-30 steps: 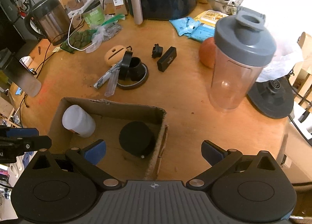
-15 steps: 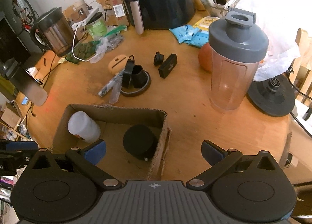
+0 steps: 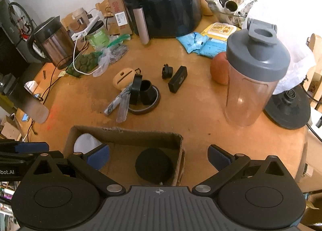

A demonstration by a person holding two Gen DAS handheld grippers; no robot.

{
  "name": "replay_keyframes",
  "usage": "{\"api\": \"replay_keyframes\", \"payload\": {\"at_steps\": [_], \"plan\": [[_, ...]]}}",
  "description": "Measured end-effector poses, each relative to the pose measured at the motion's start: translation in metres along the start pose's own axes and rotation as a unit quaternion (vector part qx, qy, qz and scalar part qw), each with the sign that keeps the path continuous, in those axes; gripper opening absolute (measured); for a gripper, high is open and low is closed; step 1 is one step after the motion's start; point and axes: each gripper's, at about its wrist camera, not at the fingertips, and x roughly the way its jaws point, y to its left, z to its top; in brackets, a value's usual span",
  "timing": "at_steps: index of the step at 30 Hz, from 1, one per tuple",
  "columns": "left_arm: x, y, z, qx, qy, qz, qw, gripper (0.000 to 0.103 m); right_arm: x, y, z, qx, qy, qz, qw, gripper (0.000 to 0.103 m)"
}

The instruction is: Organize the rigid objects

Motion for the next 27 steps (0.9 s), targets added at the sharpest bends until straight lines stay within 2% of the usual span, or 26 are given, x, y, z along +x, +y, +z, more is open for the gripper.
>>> {"api": "replay_keyframes", "payload": {"at_steps": [14,18,22,24,27], "plan": [[0.010,0.034,0.015,-0.002,0.006,-0.023,0.9997,0.054,0.025,0.021,0.023,0.001,-0.012,-0.012,1.000,0.102],[0.013,0.043,0.017,-0.006,0.008,-0.025,0.9996,0.054,0.035,0.027,0.032,-0.006,-0.017,-0.007,1.000,0.095],[0.015,0.051,0.019,-0.011,0.011,-0.027,0.9995,0.054,0.046,0.031,0.041,-0.011,-0.017,0.001,1.000,0.094],[0.016,0.056,0.019,-0.017,0.013,-0.028,0.9994,0.054,0.052,0.033,0.046,-0.014,-0.019,0.006,1.000,0.087],[0.017,0.061,0.019,-0.027,0.015,-0.028,0.9991,0.054,0.059,0.033,0.054,-0.013,-0.022,0.009,1.000,0.084]]}}
